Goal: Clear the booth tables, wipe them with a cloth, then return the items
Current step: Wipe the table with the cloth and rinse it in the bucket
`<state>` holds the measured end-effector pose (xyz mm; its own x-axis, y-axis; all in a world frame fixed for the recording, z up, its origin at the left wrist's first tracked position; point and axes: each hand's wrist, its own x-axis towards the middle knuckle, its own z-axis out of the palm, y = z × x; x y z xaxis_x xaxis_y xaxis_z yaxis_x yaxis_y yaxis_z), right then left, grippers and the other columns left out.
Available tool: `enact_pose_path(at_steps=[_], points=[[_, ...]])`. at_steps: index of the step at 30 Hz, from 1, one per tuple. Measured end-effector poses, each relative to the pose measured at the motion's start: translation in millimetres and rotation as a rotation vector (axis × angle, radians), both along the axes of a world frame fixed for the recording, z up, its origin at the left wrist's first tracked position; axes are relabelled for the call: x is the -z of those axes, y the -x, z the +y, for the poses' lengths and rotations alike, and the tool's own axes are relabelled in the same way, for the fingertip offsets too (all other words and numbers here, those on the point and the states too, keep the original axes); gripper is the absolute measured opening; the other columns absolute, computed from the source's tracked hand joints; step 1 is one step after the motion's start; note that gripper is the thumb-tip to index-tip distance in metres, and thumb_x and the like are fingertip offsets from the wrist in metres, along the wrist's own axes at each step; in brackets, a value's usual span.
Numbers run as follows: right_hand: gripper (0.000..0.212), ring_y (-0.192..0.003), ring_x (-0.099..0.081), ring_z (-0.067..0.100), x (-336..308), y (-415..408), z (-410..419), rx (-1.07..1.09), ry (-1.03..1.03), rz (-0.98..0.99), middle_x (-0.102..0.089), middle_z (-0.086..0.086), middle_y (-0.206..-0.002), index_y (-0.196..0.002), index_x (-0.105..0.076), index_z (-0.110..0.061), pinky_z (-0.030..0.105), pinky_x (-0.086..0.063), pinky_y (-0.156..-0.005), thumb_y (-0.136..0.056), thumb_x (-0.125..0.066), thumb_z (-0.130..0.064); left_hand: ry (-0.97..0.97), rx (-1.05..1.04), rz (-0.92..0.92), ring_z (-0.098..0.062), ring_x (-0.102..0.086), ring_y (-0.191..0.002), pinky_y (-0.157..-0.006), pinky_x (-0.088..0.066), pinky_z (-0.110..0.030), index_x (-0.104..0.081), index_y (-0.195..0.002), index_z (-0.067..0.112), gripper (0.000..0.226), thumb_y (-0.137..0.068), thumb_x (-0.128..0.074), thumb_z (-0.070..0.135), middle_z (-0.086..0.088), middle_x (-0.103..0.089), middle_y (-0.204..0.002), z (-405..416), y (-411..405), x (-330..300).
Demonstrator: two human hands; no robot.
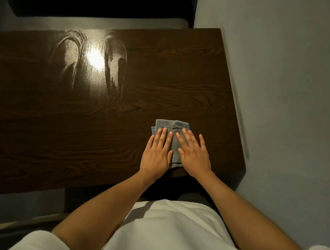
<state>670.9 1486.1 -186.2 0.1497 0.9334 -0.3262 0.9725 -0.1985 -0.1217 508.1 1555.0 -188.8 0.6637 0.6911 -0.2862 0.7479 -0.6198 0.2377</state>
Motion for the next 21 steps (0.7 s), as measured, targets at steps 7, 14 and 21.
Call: enact_pose_path(at_steps=[7, 14, 21], points=[[0.062, -0.155, -0.002, 0.018, 4, -28, 58, -0.107, -0.012, 0.033, -0.004, 0.001, -0.168, -0.158, 0.003, -0.027, 0.048, 0.004, -0.121, -0.105, -0.028, -0.042, -0.054, -0.078, -0.005, -0.022, 0.002, -0.156, -0.126, -0.008, -0.042, -0.004, -0.162, 0.016, 0.065, -0.106, -0.020, 0.045, -0.009, -0.002, -0.168, 43, -20, 7], [0.059, -0.155, 0.004, 0.017, 3, -43, 124, -0.121, -0.045, 0.054, -0.001, 0.001, -0.168, -0.159, 0.000, -0.028, 0.049, 0.004, -0.122, -0.106, -0.025, -0.040, -0.110, -0.146, 0.021, -0.023, -0.002, -0.156, -0.127, -0.009, -0.043, -0.008, -0.162, 0.015, 0.065, -0.104, -0.018, 0.045, -0.012, -0.006, -0.168, 100, -42, 8], [0.059, -0.154, 0.006, 0.016, 4, -53, 192, -0.101, -0.051, 0.043, 0.002, 0.000, -0.168, -0.159, 0.000, -0.029, 0.048, 0.006, -0.122, -0.107, -0.024, -0.039, -0.116, -0.147, -0.013, -0.023, 0.000, -0.156, -0.126, -0.004, -0.041, -0.008, -0.162, 0.015, 0.067, -0.102, -0.013, 0.046, -0.011, -0.005, -0.169, 167, -54, 9]])
